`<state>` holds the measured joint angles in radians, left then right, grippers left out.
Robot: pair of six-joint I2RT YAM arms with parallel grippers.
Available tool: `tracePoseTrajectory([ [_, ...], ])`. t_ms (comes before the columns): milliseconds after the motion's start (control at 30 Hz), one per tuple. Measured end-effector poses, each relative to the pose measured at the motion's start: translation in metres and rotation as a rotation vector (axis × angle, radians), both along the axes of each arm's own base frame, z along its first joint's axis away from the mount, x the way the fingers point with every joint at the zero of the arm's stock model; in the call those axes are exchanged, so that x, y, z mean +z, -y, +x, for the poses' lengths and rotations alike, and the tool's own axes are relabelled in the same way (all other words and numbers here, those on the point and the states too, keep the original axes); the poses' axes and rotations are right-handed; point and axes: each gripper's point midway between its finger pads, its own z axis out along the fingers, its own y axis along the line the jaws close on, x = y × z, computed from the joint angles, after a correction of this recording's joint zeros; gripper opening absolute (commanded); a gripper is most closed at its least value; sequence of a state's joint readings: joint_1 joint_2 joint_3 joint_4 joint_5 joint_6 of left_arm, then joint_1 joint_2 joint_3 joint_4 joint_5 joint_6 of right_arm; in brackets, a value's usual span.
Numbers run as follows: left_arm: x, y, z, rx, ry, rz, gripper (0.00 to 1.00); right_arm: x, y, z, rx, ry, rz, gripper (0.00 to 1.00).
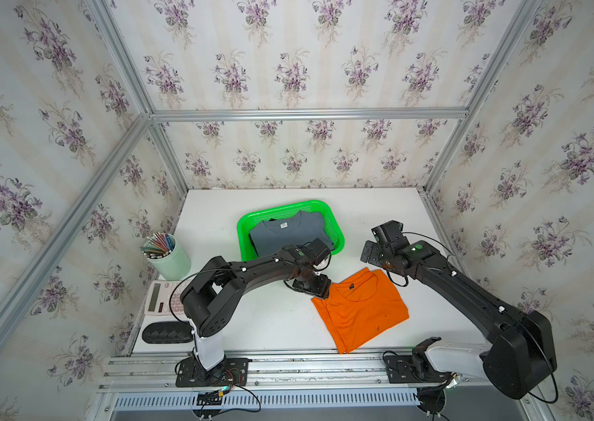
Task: Put the folded t-shirts into the basket
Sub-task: Pick up the T-shirt from the center of the board.
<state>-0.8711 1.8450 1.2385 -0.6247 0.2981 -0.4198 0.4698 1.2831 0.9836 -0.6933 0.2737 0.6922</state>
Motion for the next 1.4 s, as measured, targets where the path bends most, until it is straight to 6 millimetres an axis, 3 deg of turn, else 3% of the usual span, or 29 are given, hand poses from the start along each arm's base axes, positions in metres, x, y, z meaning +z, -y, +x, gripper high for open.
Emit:
tracePoseTrajectory([
  [233,-0.021,0.001,-0.003,-0.005,-0.034,0.025,0.59,0.001,0.001,0.001,-0.003,0.005,-0.001,1.00],
  [500,-0.025,0.017,-0.005,-0.004,-0.091,-0.043,0.41,0.001,0.003,0.000,-0.008,0.007,-0.001,1.00],
  [800,-0.028,0.022,-0.013,-0.003,-0.138,-0.083,0.01,-0.013,0.002,0.003,-0.022,-0.044,0.024,0.98],
  [1033,-0.006,0.029,-0.018,-0.058,-0.095,-0.139,0.00,-0.043,0.003,0.009,-0.018,-0.159,0.038,1.00],
  [1200,0.021,0.044,-0.020,-0.165,0.012,-0.196,0.00,-0.065,0.001,0.012,0.008,-0.252,0.044,0.86],
  [1400,0.030,0.056,-0.029,-0.314,0.140,-0.162,0.00,-0.087,-0.003,0.020,0.040,-0.354,0.018,0.86],
])
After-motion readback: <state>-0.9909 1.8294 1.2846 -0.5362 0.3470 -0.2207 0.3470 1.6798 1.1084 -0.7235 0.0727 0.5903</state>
